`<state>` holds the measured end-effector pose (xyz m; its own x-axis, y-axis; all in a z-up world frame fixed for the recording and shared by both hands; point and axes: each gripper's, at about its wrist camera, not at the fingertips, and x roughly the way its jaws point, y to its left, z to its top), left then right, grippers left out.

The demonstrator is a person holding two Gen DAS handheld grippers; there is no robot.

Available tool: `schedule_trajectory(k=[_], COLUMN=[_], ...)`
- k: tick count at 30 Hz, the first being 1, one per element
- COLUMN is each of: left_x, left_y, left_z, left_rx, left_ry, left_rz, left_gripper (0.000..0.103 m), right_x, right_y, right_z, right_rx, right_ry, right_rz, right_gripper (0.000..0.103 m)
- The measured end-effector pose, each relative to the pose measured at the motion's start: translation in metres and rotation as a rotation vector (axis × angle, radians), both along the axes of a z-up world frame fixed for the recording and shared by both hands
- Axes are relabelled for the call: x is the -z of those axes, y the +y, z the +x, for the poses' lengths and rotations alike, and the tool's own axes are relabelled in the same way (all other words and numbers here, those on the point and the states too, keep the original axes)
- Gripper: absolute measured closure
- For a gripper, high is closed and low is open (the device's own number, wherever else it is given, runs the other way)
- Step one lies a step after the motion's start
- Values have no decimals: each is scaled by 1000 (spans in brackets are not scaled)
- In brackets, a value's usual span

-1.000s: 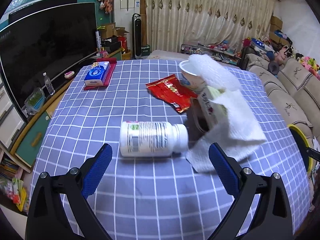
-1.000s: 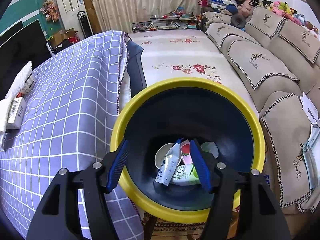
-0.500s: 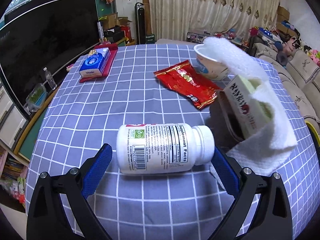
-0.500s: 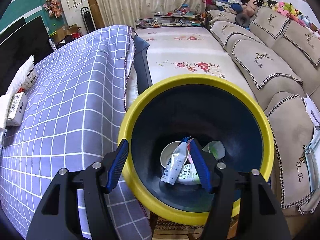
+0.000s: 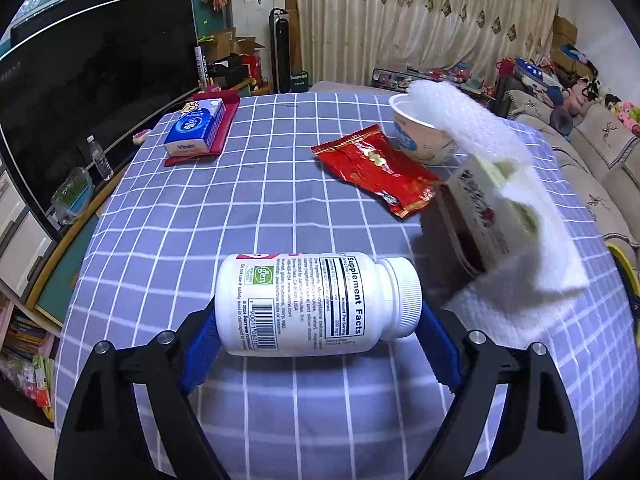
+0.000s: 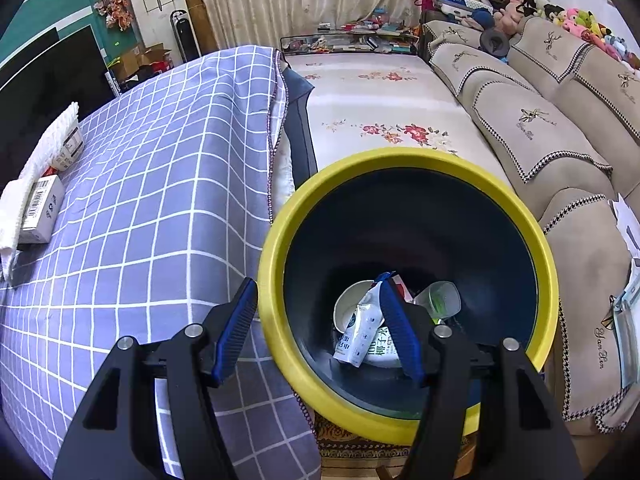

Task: Collect trash
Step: 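Carry the pill bottle over the yellow bin and open the left tool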

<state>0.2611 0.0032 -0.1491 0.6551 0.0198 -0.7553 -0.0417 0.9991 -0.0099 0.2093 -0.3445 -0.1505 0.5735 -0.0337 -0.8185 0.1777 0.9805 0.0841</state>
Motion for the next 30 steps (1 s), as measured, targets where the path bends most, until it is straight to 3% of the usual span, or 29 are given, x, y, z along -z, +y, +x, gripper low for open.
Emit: schedule_trajectory(k=[8, 15, 24, 30], left_x=[-42, -64, -49, -14], left_y=[-47, -171, -356, -440], left_z=[-53, -56, -29, -2], left_rx=[180, 524, 872, 939], left_ry=[-56, -71, -7, 107], left_rz=[-8, -73, -85, -28], left_gripper=[19, 18, 19, 18], right_x=[-22, -40, -47, -44], right_y=[-14, -52, -112, -137], right_z=[-20, -60, -113, -131], right_rx=[46, 131, 263, 304], right_ry=[-64, -115, -146, -143], right_rz=[-21, -50, -66, -62], right_gripper=[43, 43, 43, 41])
